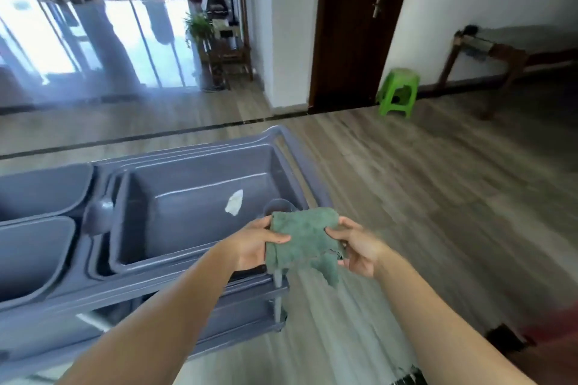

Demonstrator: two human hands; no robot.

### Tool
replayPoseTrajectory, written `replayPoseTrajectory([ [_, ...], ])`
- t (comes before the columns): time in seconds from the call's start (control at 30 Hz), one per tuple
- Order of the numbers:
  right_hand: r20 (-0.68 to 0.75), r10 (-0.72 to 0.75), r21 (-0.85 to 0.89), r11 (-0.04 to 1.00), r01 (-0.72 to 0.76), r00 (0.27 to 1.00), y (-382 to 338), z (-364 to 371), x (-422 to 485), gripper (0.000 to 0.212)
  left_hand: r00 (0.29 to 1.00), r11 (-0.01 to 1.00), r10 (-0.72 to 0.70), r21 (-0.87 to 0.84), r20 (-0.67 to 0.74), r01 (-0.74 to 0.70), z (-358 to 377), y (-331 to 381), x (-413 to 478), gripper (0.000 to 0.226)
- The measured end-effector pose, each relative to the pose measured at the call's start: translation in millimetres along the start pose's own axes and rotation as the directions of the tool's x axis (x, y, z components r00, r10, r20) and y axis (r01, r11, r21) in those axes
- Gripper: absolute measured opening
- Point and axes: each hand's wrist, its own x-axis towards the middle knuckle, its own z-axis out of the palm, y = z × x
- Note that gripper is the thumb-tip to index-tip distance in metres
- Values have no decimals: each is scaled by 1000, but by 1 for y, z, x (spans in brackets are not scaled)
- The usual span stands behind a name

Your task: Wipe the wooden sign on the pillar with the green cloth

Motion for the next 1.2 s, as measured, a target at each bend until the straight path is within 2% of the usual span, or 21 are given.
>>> replayPoseTrajectory([
  [0.17,158,66,-81,995,-54,985,-5,65,66,21,977,993,84,-68,-194,-99,-58,-1,-26,48],
  [0.33,260,133,-104,989,-109,956,2,137,121,27,912,991,78,-69,-403,-115,-130,7,-43,31],
  [0.43,252,175,-136,980,-144,952,2,173,155,31,865,991,73,-59,-497,-117,-162,12,-35,26],
  [0.53,225,212,-167,970,-177,951,3,205,194,34,786,992,101,1,-610,-126,-203,17,-14,28],
  [0.67,136,278,-194,949,-249,951,5,250,242,38,736,996,83,34,-671,-81,-266,26,23,30],
  [0.73,63,305,-187,939,-289,950,14,270,263,41,713,999,48,42,-700,-27,-294,28,41,30],
  [0.87,-98,371,-163,909,-383,923,42,294,295,45,662,966,2,174,-749,193,-337,21,67,35],
  [0.93,-131,413,-177,885,-431,901,57,297,306,43,620,933,-19,210,-784,294,-347,13,76,42],
  [1.03,-138,447,-232,853,-468,884,70,297,320,43,592,902,-29,234,-806,363,-356,-6,94,45],
  [1.13,-127,469,-309,818,-484,874,68,297,328,31,552,874,-56,227,-832,430,-359,-9,100,49],
  [1.2,-138,413,-416,801,-431,900,66,296,328,26,529,866,-75,208,-846,456,-357,-10,96,52],
])
